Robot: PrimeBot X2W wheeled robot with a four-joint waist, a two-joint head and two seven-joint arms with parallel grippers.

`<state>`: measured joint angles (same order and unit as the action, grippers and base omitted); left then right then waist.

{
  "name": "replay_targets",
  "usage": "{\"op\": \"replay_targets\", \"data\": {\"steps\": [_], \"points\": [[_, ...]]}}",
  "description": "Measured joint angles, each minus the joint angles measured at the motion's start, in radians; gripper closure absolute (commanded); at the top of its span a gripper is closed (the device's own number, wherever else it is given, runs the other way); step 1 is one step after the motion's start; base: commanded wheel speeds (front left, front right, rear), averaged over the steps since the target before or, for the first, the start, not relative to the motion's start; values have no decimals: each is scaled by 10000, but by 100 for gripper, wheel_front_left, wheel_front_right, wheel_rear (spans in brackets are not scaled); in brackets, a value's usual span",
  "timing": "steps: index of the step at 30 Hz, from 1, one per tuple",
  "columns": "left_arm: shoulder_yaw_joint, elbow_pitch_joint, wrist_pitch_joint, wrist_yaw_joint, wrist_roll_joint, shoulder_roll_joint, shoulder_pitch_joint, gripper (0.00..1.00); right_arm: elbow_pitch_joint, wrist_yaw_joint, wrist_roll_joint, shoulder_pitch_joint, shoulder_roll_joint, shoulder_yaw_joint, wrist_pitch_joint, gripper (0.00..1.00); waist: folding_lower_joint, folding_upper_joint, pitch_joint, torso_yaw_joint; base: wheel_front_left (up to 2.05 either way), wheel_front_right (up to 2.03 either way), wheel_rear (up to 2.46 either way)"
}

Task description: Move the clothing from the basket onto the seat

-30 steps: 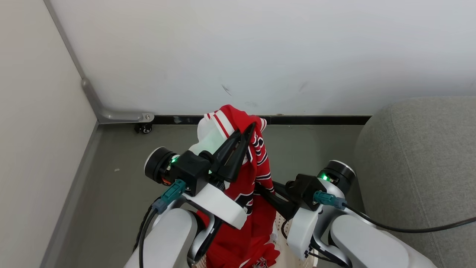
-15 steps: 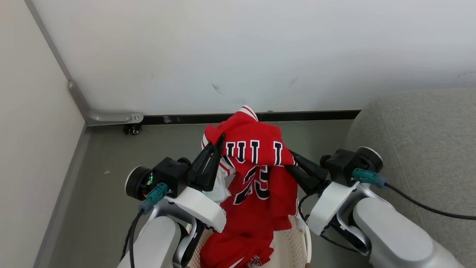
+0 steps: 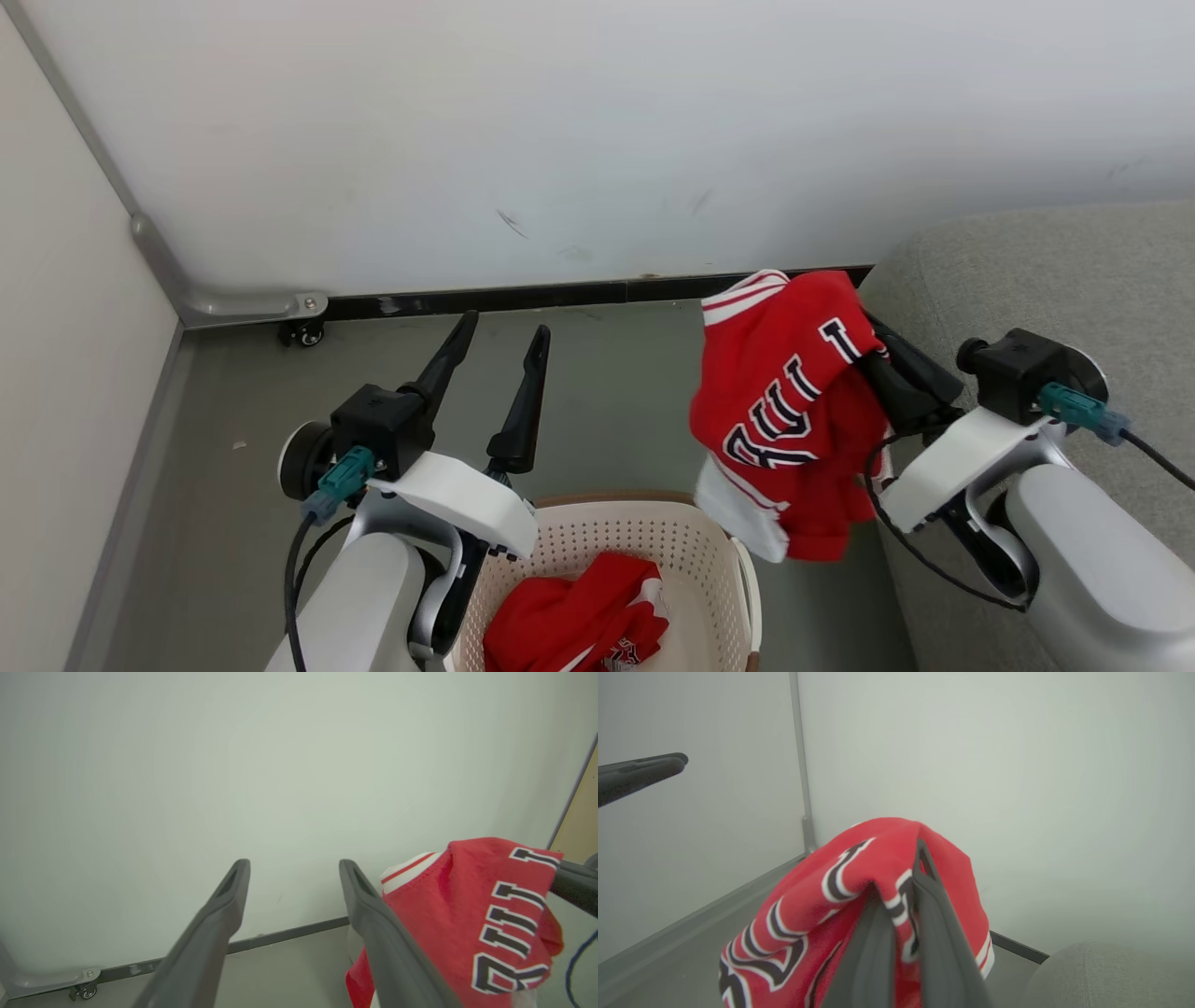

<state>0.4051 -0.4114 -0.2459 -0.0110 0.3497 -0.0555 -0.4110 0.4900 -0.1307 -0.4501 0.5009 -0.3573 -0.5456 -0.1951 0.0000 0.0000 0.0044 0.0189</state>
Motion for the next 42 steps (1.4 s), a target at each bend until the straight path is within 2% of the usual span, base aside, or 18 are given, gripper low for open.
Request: {"op": "replay_targets", "data": {"steps": [7,23,33,42], "points": [[-393,188,-8,-186,88,-19,24,0,-50,0,115,-468,-265,1028,-138,100,0,0,3,-229,0,0,0],[-550,593,-21,-199,100,12,403,0,-675,0,433,-2078,-75,2805,-257,100,0,0,-29,-1138,0,0,0],[-570,798,-23,-138,63,23,757,0,-1264,0,909,-2972,280,3363,-263,100,0,0,-66,-1850,0,0,0],[-767,968,-23,-138,-40,23,976,0,-1728,0,988,-3371,614,3421,-111,100,0,1,-88,-2473,0,0,0]]}}
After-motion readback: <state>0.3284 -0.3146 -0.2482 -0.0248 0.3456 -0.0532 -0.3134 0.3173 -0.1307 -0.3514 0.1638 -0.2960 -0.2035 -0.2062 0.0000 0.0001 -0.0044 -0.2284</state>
